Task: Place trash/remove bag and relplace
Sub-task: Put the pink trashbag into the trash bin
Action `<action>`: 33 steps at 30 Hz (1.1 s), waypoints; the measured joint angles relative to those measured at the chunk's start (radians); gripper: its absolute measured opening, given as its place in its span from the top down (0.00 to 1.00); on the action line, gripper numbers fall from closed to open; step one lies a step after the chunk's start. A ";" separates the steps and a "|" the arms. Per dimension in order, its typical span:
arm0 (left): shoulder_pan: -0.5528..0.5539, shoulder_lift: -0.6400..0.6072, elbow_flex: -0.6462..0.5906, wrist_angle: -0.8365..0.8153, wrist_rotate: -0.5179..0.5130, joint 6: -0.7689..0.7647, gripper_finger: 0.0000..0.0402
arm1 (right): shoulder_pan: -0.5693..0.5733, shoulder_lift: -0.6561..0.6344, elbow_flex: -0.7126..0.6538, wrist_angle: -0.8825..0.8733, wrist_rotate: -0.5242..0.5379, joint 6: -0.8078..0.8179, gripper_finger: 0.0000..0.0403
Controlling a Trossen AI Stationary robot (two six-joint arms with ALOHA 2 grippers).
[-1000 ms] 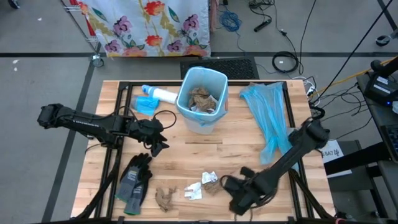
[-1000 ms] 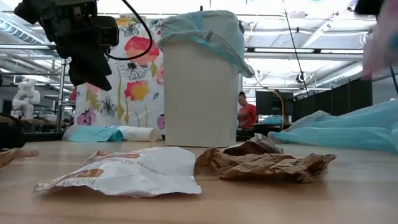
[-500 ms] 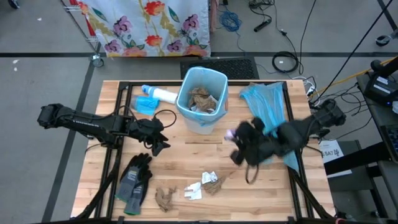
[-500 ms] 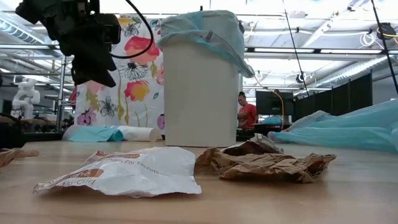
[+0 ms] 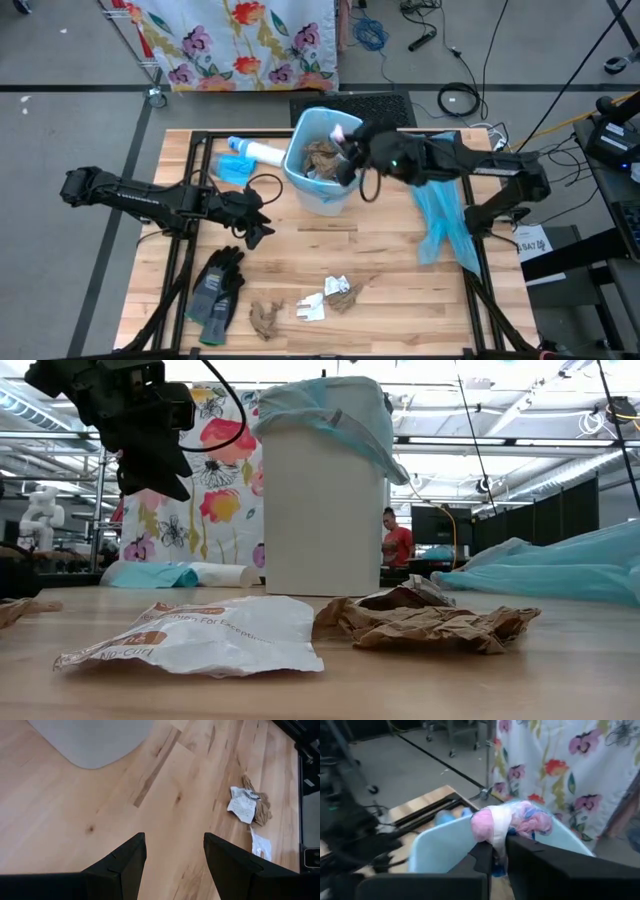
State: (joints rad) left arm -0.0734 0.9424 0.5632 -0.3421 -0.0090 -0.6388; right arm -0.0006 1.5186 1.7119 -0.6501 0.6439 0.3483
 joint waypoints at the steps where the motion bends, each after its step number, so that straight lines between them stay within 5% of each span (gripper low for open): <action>1: 0.000 0.000 0.000 -0.001 0.000 0.000 0.50 | -0.018 0.012 0.000 0.001 -0.008 -0.001 0.93; 6: 0.000 0.000 0.001 0.000 0.000 -0.001 0.50 | -0.092 0.062 -0.001 -0.003 -0.031 -0.001 0.84; 14: 0.000 0.000 0.001 0.006 0.000 -0.008 0.50 | -0.145 0.088 -0.001 0.003 -0.221 0.010 0.63; 20: 0.000 0.000 0.001 0.006 -0.011 -0.001 0.50 | -0.144 0.088 -0.001 -0.034 -0.235 0.046 0.51; 26: 0.000 0.000 0.001 0.031 -0.021 -0.001 0.50 | -0.184 0.088 -0.001 -0.158 -0.397 0.062 0.47; 33: 0.000 0.000 0.001 0.031 -0.022 0.000 0.50 | -0.187 0.088 -0.001 -0.181 -0.339 -0.144 0.47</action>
State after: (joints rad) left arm -0.0734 0.9424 0.5640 -0.3112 -0.0311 -0.6392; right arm -0.1878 1.6069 1.7111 -0.8313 0.3049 0.2042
